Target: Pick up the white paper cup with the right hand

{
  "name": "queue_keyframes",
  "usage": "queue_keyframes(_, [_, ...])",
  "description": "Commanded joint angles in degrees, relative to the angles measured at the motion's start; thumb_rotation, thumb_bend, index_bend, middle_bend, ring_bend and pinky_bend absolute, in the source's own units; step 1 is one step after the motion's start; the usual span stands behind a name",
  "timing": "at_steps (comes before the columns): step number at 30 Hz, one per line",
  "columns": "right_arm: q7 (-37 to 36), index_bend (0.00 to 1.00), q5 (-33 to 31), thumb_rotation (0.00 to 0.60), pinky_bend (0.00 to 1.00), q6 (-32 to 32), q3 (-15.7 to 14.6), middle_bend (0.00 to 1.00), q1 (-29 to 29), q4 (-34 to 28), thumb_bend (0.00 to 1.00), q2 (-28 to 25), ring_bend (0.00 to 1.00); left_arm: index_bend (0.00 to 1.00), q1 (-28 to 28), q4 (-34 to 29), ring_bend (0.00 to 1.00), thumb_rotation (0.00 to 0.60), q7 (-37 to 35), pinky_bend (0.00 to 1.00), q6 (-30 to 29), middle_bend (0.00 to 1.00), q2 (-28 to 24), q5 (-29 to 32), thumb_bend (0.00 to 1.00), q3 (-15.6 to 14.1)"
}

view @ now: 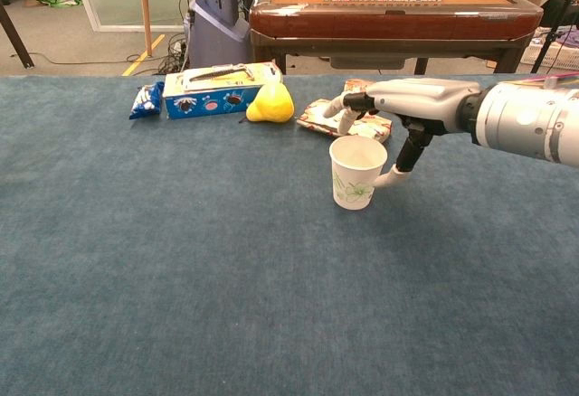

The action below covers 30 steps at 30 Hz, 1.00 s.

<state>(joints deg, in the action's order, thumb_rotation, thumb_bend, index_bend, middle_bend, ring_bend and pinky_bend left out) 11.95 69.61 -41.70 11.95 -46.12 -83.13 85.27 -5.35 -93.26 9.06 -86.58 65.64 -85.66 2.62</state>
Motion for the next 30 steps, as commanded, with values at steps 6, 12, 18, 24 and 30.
queue_keyframes(6, [-0.24,0.17,-0.9,0.6,0.15,-0.56,-0.62,0.25,-0.76,1.54,0.16,0.95,0.14,0.2,0.13,0.38,0.16,0.6,-0.24,0.15,0.07,0.13,0.07,0.21,0.15,-0.01])
queue_keyframes(12, [-0.81,0.2,-0.94,0.6,0.15,-1.06,-0.86,0.27,-1.3,2.48,0.16,1.77,0.15,0.2,0.16,0.61,0.16,0.6,-0.41,0.15,0.16,0.13,0.13,0.25,0.15,-0.01])
queue_keyframes(18, [-1.5,0.24,-0.81,0.6,0.15,-1.63,-1.07,0.29,-1.77,3.51,0.2,2.7,0.17,0.2,0.23,0.96,0.16,0.6,-0.71,0.15,0.21,0.13,0.25,0.41,0.15,0.02])
queue_keyframes(24, [-1.45,0.29,-0.97,0.6,0.15,-2.1,-1.36,0.33,-2.04,4.42,0.23,3.31,0.21,0.2,0.32,1.29,0.16,0.6,-0.98,0.15,0.3,0.13,0.29,0.64,0.15,0.06])
queue_keyframes(30, [-1.01,0.33,-0.95,0.6,0.16,-2.86,-1.73,0.36,-2.03,4.77,0.27,3.27,0.24,0.2,0.22,1.73,0.16,0.6,-1.25,0.15,0.59,0.13,0.49,0.75,0.15,0.09])
